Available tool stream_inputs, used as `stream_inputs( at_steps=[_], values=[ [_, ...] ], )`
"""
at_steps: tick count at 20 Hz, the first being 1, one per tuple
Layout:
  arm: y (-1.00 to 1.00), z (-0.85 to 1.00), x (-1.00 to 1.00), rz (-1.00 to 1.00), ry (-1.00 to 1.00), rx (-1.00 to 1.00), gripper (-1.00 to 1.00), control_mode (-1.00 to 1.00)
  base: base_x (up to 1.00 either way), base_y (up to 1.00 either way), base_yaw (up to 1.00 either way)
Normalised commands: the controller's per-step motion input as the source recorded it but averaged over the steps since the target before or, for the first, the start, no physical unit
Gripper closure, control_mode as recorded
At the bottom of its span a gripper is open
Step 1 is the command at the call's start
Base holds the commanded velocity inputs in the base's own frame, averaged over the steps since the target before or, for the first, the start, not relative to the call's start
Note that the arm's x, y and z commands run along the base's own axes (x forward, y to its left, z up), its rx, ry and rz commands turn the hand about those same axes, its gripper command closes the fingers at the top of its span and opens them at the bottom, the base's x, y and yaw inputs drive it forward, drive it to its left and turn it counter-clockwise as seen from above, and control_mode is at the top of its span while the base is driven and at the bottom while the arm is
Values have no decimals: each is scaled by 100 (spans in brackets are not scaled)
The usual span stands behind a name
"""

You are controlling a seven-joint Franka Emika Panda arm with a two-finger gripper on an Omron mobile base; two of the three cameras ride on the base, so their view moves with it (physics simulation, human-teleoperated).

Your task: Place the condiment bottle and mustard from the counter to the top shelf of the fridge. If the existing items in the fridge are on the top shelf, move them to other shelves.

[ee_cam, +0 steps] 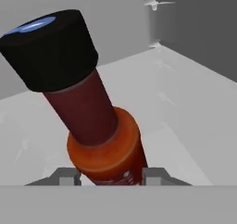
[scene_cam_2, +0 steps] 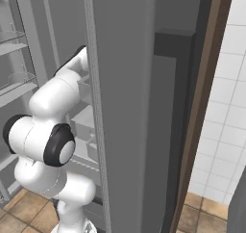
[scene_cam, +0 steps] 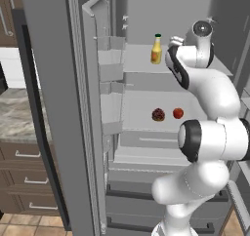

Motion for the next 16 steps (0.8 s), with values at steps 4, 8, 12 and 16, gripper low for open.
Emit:
stream_inputs(
  at_steps=[4,8,12,16],
  values=[
    [0,0,0,0,0,0,-100,-100,0,0,0],
    [0,0,-2,0,0,0,-100,-100,0,0,0],
    [-2,0,-5,0,-1,0,-100,-100,0,0,0],
    [-7,0,-4,0,-3,0,-100,-100,0,0,0]
  ],
)
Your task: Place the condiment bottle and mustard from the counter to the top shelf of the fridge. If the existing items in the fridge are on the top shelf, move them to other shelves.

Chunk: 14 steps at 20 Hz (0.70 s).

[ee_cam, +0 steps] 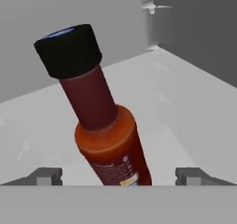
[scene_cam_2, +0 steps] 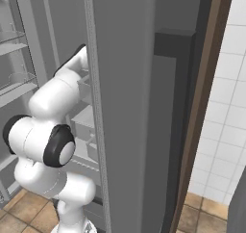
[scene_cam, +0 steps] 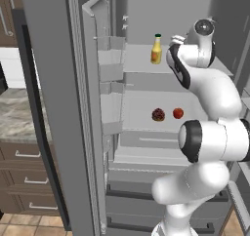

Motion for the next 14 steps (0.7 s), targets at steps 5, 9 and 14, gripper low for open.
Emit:
stream_inputs(
  at_steps=[5,9,14],
  values=[
    [-25,-2,-89,0,-13,0,-100,-100,0,0,0],
    [-22,-2,-100,2,-31,0,-100,-100,0,0,0],
    [26,0,-100,5,-33,0,-100,-100,0,0,0]
  ],
)
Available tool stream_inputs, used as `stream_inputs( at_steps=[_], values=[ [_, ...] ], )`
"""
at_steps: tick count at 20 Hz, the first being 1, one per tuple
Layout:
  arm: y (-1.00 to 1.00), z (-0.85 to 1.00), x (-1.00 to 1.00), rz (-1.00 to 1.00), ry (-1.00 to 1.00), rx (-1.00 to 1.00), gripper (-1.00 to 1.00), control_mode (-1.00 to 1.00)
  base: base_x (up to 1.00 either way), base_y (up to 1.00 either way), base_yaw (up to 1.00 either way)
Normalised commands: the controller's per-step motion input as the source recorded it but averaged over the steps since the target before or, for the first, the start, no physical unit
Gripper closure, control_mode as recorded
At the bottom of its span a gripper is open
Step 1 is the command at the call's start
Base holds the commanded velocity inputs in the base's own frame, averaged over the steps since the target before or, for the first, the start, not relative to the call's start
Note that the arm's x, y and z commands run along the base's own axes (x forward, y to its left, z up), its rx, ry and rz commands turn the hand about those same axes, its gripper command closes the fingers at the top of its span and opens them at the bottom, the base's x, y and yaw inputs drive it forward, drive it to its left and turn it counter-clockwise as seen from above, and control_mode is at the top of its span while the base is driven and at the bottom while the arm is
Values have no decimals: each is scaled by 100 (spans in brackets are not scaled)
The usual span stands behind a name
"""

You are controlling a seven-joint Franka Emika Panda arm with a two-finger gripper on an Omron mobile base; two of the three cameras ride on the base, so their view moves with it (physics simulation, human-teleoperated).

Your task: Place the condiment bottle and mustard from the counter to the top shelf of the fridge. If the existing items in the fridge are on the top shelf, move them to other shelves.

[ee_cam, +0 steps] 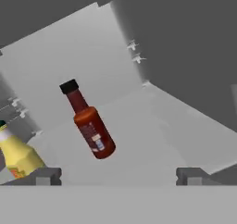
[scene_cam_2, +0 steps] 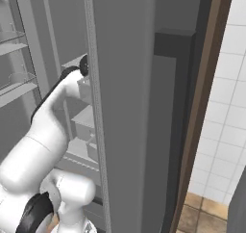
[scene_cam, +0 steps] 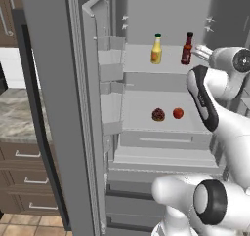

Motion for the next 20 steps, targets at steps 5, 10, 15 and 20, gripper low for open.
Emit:
stream_inputs(
  at_steps=[5,10,15,20],
  values=[
    [100,21,-100,3,-17,-11,-100,-100,0,0,0],
    [98,75,-100,1,-3,-16,-100,-100,0,0,0],
    [59,80,-100,2,0,-10,-100,-100,0,0,0],
    [12,17,-100,2,-12,-11,-100,-100,0,0,0]
  ],
)
